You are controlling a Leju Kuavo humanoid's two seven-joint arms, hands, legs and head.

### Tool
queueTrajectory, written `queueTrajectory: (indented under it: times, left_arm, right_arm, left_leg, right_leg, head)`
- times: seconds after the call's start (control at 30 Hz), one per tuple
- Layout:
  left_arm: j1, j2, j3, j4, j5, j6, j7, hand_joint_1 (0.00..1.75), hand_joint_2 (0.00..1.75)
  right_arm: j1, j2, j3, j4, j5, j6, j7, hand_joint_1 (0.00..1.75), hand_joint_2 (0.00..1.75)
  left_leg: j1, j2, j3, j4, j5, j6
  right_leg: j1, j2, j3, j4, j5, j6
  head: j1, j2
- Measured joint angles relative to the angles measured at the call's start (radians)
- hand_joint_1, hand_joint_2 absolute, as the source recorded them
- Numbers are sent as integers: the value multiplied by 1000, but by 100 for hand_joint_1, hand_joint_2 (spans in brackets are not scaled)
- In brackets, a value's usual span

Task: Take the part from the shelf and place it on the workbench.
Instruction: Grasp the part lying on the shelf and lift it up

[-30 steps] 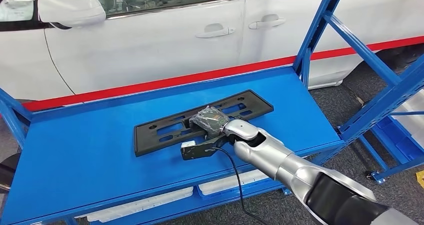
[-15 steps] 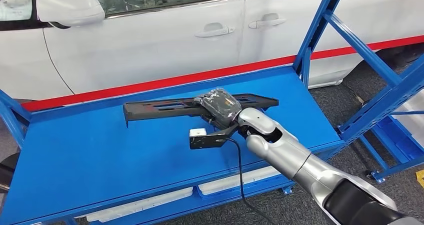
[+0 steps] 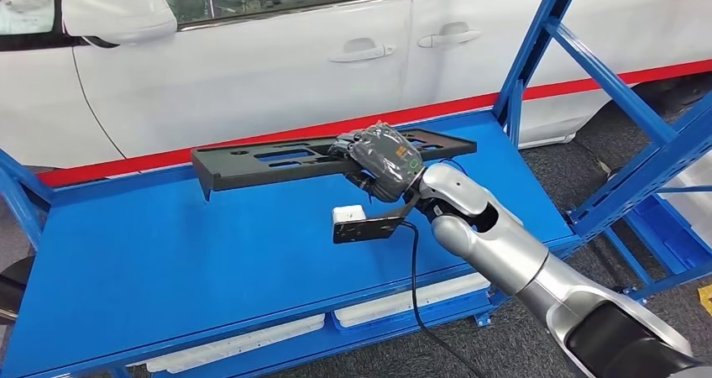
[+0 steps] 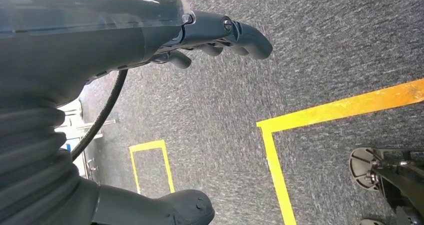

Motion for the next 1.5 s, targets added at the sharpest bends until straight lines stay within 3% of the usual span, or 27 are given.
queueTrajectory:
  times: [0.17,0.23,0.3,0.33,0.37,0.4,0.47,0.53,0.67,0.7,0.77,0.83,0.87,0.9,0.93,1.0,1.07,1.17,1.2,1.27,1.33,1.37,1.4,1.43,1.5]
  left_arm:
    - [-1,3,1,0,-1,0,0,0,175]
    - [-3,3,1,0,-2,0,0,0,175]
    - [-4,3,1,0,-2,0,0,0,175]
    - [-4,4,2,0,-1,0,0,0,175]
    - [-4,6,4,0,1,-2,0,0,175]
    - [-4,8,7,0,5,-5,0,0,175]
    - [-5,14,16,0,19,-13,-1,0,175]
    - [-10,20,28,0,33,-17,4,0,175]
    - [-17,23,47,0,38,-1,19,0,175]
    - [-15,23,51,0,37,4,20,0,175]
    - [-11,21,58,0,36,9,22,0,175]
    - [-8,17,61,0,34,12,21,0,175]
    - [-8,16,62,0,34,14,20,0,175]
    - [-7,15,64,0,34,15,19,0,175]
    - [-7,15,65,0,34,17,18,0,175]
    - [-7,15,66,0,33,18,15,0,175]
    - [-7,14,66,0,31,18,12,0,175]
    - [-6,14,66,0,27,20,8,0,175]
    - [-6,13,67,0,26,21,8,0,175]
    - [-7,13,67,0,25,21,7,0,175]
    - [-7,13,67,0,24,21,7,0,175]
    - [-6,13,67,0,24,21,8,0,175]
    - [-6,13,68,0,24,21,8,0,175]
    - [-6,13,68,0,24,21,9,0,175]
    - [-6,11,69,0,24,21,9,0,175]
  right_arm:
    - [1,-6,-1,-13,2,-1,0,175,175]
    - [2,-10,-2,-17,6,-4,0,175,175]
    - [5,-12,-2,-18,16,-7,0,175,175]
    - [7,-9,0,-18,25,-8,3,175,175]
    - [7,0,4,-17,39,-8,8,175,175]
    - [1,18,10,-11,59,-9,19,175,175]
    - [-29,87,34,20,106,-17,48,175,175]
    - [-76,190,70,84,140,-45,72,175,175]
    - [-155,361,128,204,141,-92,82,175,175]
    - [-173,390,136,226,135,-95,82,175,175]
    - [-206,435,148,263,123,-98,82,175,175]
    - [-226,464,157,290,113,-99,82,175,175]
    - [-230,471,161,298,110,-99,81,175,175]
    - [-232,477,164,304,108,-99,80,175,175]
    - [-234,481,167,308,107,-99,80,175,175]
    - [-241,487,172,313,105,-99,80,175,175]
    - [-245,491,176,315,103,-101,80,175,175]
    - [-245,490,182,316,101,-107,79,175,175]
    - [-244,488,182,316,101,-109,79,175,175]
    - [-242,483,183,316,101,-111,79,175,175]
    - [-237,477,184,316,101,-112,79,175,175]
    - [-233,474,185,316,101,-112,79,175,175]
    - [-229,471,185,316,101,-112,79,175,175]
    - [-227,469,185,316,101,-112,79,175,175]
    - [-225,467,185,315,101,-112,79,175,175]
  left_leg:
    - [4,3,3,-12,12,19]
    - [9,6,4,-25,24,30]
    - [8,7,-1,-26,27,33]
    - [8,7,-4,-24,28,33]
    - [8,7,-6,-21,28,32]
    - [9,7,-9,-17,28,30]
    - [10,10,-17,-5,26,20]
    - [8,17,-29,7,26,4]
    - [9,16,-49,18,33,-27]
    - [12,15,-58,35,14,-33]
    - [17,14,-92,128,-64,-45]
    - [19,14,-127,253,-137,-51]
    - [20,14,-128,285,-149,-52]
    - [20,14,-112,280,-141,-51]
    - [20,14,-75,237,-119,-47]
    - [18,12,23,96,-84,-37]
    - [11,9,75,10,-70,-27]
    - [8,11,68,-10,-47,-10]
    - [10,13,62,-16,-34,-1]
    - [15,18,42,-25,-6,12]
    - [13,19,10,-24,17,17]
    - [12,19,-5,-23,27,17]
    - [11,19,-21,-21,37,17]
    - [10,19,-37,-17,47,15]
    - [8,18,-64,-6,62,10]
  right_leg:
    - [-1,0,-1,4,-7,14]
    - [0,0,-26,68,-58,15]
    - [0,0,-80,196,-128,16]
    - [-1,0,-103,250,-146,17]
    - [-2,-1,-111,274,-145,18]
    - [-3,-1,-102,258,-124,18]
    - [-6,-2,-42,140,-61,18]
    - [-6,4,-2,52,-27,11]
    - [-2,4,-17,37,-14,-16]
    - [-2,0,-23,35,-7,-26]
    - [0,-5,-39,34,9,-41]
    - [5,-8,-59,35,23,-46]
    - [7,-10,-69,36,30,-46]
    - [9,-11,-79,38,36,-46]
    - [10,-12,-88,40,42,-45]
    - [12,-11,-101,43,55,-40]
    - [11,-11,-104,39,69,-29]
    - [10,-11,-104,28,88,-9]
    - [10,-9,-110,35,73,-4]
    - [10,-7,-136,109,-9,4]
    - [10,-7,-170,237,-98,9]
    - [10,-7,-176,286,-114,11]
    - [10,-7,-168,305,-106,11]
    - [10,-7,-143,291,-83,9]
    - [14,-7,-46,171,-45,-1]
  head:
    - [0,0]
    - [0,0]
    - [0,0]
    - [0,0]
    - [0,0]
    - [0,0]
    - [0,0]
    - [0,0]
    - [0,0]
    - [0,0]
    - [0,0]
    - [0,0]
    - [0,0]
    - [0,0]
    - [0,0]
    - [0,0]
    - [0,0]
    - [0,0]
    - [0,0]
    - [0,0]
    - [0,0]
    - [0,0]
    - [0,0]
    - [0,0]
    - [0,0]
